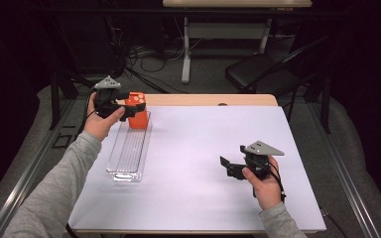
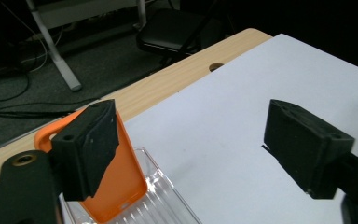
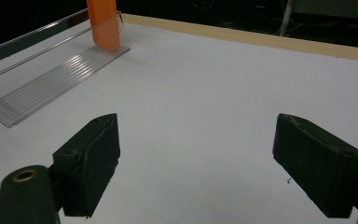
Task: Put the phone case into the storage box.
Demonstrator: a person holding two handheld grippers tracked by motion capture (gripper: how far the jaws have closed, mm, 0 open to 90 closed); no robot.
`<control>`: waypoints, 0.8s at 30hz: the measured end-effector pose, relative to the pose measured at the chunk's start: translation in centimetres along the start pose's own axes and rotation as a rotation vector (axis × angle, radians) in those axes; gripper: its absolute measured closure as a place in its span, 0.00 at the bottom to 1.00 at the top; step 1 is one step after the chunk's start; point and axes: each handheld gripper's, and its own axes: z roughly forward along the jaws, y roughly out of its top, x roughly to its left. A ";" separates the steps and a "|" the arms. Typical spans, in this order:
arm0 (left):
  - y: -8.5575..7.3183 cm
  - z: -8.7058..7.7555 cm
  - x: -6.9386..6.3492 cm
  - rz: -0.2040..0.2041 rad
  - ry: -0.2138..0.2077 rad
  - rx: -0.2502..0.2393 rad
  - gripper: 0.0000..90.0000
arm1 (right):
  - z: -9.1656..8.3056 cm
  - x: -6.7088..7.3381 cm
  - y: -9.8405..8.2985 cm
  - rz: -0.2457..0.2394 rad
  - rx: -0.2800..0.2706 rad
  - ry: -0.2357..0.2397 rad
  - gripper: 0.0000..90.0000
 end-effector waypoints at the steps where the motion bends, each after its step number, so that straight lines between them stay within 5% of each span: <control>1: 0.0 0.0 -0.1 -0.002 -0.001 -0.002 0.16 | -0.1 0.0 0.0 0.002 -0.004 -0.002 0.16; 9: 0.4 -0.6 -0.9 -0.036 -0.036 -0.033 0.10 | -1.0 -0.2 0.7 0.017 -0.040 -0.013 0.12; 13: 0.4 -1.1 -1.4 -0.012 -0.049 -0.027 0.04 | -1.3 0.0 0.8 0.003 -0.035 0.001 0.01; 24: -0.1 -2.6 -4.1 0.031 -0.090 -0.056 0.04 | -2.0 0.5 1.2 -0.016 -0.040 0.014 0.00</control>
